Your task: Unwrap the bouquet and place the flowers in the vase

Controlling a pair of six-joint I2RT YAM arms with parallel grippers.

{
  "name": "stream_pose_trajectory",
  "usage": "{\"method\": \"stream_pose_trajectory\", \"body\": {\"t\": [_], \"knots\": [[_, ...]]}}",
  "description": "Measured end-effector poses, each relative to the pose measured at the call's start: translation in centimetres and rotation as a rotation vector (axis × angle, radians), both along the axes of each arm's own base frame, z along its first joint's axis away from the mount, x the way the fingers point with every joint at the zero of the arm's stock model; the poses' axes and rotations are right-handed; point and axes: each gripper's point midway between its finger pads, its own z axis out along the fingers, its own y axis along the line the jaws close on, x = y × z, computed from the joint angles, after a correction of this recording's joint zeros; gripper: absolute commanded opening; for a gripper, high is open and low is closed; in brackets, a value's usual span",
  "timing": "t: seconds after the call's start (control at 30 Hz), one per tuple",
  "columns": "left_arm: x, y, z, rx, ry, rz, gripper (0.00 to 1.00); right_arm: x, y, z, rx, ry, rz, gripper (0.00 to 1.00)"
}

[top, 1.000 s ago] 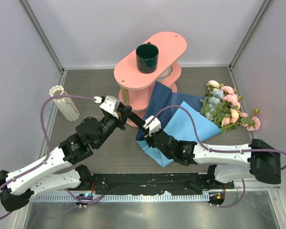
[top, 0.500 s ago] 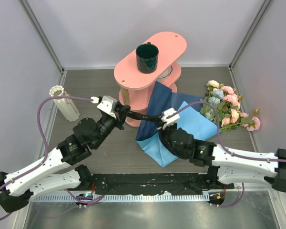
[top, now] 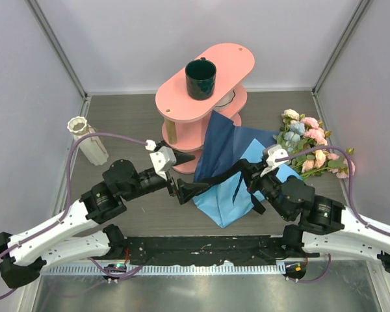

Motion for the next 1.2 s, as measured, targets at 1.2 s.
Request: {"method": "stream_pose_trajectory", "body": {"t": [1.2], "knots": [[-2.5,-7.6,-6.0,0.059,0.366,-0.326,0.92,-3.6,8.8,5.5,0.283,0.069,0.364,0.01]]}}
